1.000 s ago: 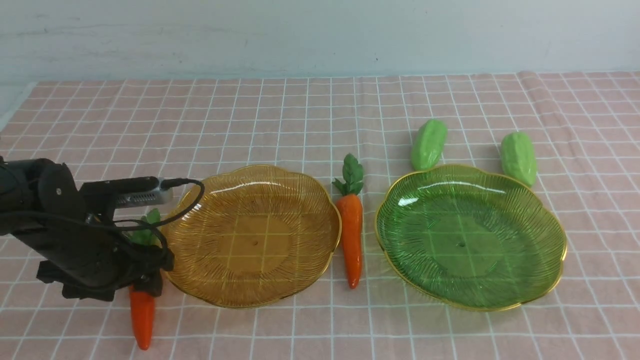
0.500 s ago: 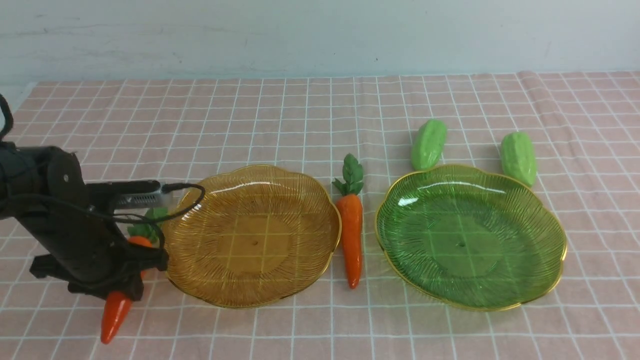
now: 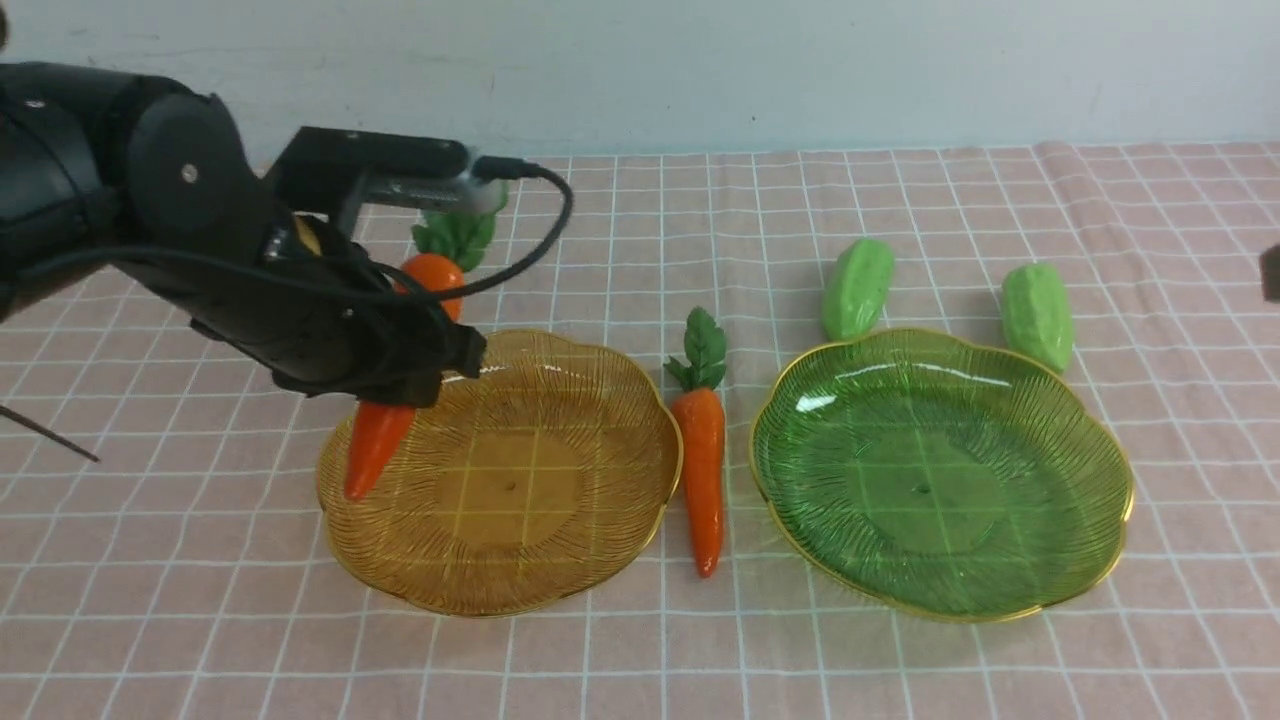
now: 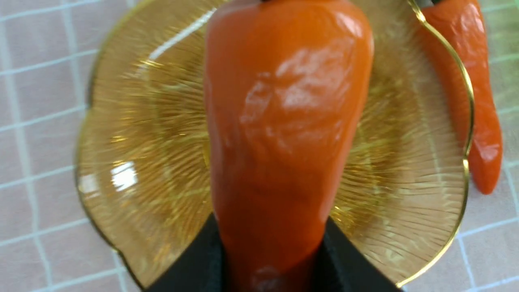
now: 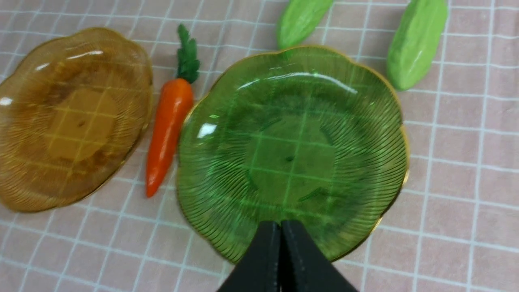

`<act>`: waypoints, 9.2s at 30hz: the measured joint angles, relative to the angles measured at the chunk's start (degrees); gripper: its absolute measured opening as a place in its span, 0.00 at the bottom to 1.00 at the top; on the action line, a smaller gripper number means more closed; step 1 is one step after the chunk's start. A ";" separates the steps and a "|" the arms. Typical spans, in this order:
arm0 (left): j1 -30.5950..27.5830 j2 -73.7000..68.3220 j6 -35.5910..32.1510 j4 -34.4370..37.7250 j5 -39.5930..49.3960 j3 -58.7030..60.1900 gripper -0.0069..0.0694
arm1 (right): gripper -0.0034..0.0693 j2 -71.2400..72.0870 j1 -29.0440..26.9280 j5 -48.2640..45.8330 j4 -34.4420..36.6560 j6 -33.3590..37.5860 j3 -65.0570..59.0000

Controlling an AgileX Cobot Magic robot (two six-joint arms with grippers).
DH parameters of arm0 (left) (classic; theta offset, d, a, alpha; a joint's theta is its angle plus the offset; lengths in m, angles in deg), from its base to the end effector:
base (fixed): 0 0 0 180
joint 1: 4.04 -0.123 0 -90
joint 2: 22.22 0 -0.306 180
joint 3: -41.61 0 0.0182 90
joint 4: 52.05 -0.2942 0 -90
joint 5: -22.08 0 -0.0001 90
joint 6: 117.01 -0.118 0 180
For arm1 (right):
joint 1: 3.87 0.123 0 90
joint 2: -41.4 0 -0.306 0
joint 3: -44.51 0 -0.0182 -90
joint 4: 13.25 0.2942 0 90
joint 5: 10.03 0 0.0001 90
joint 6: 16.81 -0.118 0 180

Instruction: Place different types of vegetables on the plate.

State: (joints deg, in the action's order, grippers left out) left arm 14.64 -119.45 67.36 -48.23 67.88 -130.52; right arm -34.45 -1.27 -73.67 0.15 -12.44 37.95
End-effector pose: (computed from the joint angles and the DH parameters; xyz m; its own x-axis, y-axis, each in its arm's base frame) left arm 0.3626 -0.1285 0.2645 -0.8629 0.1626 -0.4785 0.2381 0.9660 -0.1011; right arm 0.2784 0.0372 0.3815 -0.8268 -0.0090 -0.5624 -0.1381 0.9725 0.1874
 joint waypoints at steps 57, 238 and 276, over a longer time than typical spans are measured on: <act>0.84 -1.74 0.69 -0.16 8.57 -0.40 0.80 | 0.73 -49.19 13.07 -7.57 -0.27 -5.22 27.19; 12.06 -21.51 24.38 -7.42 19.58 -17.49 0.34 | 0.85 -5.42 7.51 -6.61 16.82 13.55 -3.91; 12.06 10.33 14.96 -10.53 24.03 -14.84 0.09 | 0.03 65.28 7.46 32.63 -15.39 -11.77 -36.54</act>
State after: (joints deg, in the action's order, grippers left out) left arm 26.69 -109.12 82.32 -58.76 91.91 -145.36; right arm 30.83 6.18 -41.04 -15.25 -24.20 1.41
